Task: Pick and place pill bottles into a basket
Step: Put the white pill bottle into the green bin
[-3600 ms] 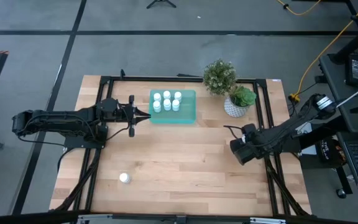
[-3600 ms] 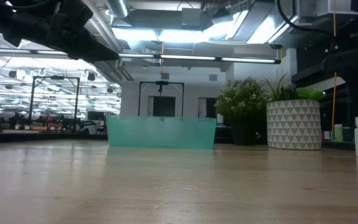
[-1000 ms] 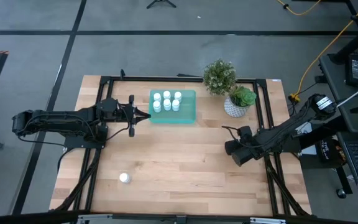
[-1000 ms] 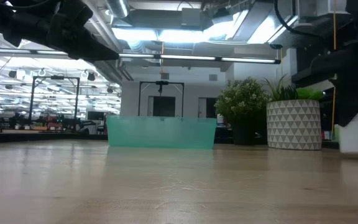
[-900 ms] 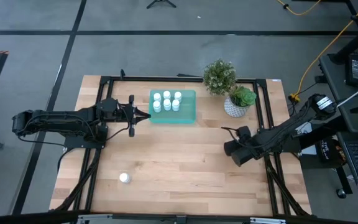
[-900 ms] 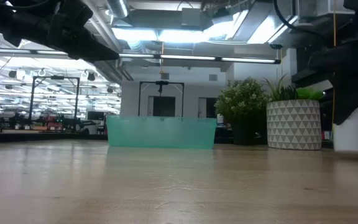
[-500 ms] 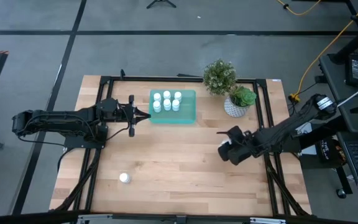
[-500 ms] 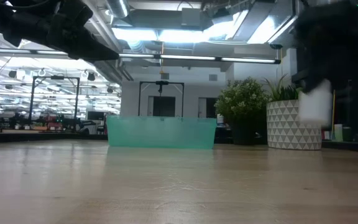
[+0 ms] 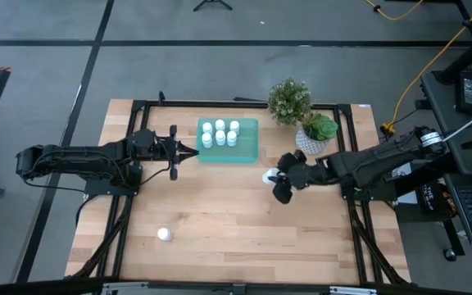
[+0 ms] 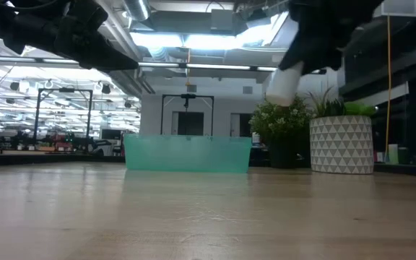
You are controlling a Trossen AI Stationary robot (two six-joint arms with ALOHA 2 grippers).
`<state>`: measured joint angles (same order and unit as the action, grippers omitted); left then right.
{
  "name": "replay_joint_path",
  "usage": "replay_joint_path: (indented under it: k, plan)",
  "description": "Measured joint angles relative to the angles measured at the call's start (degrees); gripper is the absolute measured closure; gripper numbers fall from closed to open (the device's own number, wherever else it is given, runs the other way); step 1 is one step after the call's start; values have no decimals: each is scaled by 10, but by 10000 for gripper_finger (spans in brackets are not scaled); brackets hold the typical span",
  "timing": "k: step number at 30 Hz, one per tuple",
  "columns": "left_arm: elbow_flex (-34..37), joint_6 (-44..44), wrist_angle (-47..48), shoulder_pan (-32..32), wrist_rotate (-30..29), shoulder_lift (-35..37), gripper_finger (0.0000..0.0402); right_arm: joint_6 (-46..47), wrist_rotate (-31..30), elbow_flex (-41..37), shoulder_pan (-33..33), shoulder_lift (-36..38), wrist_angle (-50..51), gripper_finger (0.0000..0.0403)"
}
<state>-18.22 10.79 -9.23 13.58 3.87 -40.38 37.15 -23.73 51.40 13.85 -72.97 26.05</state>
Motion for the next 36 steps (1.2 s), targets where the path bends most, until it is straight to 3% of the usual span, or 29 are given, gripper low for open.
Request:
replay_joint_path:
  k: [9,17,29,33,36]
  plan:
    - [0,6,0,0,0,0,388,-170,94,0,-82,-22,-128,242]
    - [0,15,0,0,0,0,390,-249,160,25,-184,-73,-140,242]
    - [0,14,0,1,-29,0,389,-415,196,221,-311,-209,-9,242]
    - [0,9,0,0,-30,0,385,-450,251,272,-350,-255,12,242]
    - [0,9,0,0,-30,0,385,-460,253,296,-373,-282,45,242]
